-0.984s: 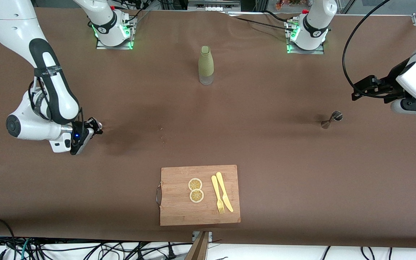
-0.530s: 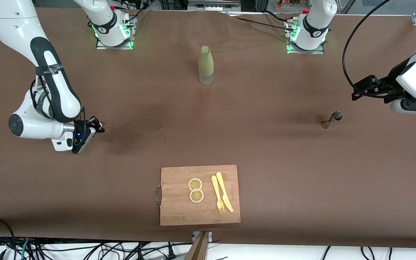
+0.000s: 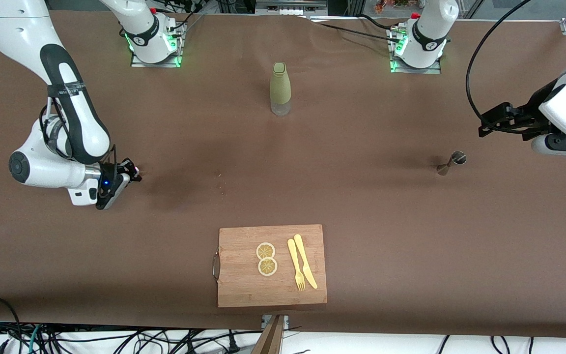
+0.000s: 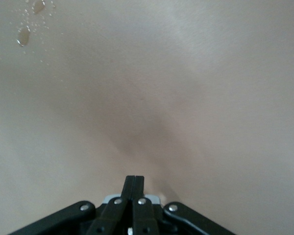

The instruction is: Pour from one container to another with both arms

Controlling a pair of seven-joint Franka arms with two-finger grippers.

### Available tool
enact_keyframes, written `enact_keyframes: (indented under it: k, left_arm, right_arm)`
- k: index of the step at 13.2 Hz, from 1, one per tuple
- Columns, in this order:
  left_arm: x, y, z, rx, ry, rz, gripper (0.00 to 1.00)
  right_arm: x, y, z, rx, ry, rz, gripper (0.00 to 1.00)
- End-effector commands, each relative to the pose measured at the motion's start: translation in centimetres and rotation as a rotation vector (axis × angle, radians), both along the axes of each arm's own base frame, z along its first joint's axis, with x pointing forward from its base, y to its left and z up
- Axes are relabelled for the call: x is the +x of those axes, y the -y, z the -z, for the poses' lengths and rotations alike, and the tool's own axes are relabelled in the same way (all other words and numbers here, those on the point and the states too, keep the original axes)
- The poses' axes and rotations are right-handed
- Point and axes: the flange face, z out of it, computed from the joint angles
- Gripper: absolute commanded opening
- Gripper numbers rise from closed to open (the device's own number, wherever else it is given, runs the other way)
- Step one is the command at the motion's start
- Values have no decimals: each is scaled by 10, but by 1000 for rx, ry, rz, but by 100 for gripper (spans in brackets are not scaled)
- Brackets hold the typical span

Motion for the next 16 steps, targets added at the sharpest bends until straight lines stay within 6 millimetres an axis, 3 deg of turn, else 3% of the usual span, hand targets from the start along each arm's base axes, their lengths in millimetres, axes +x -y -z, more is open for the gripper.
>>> enact_keyframes:
  k: [1, 16]
  left_arm:
    - [4, 0, -5, 11, 12, 12, 100]
    - [5, 0, -4, 11, 11, 12, 100]
  right_arm:
    - [10, 1, -24, -59, 41, -43, 0]
    - [-20, 3, 10, -67, -15, -4, 0]
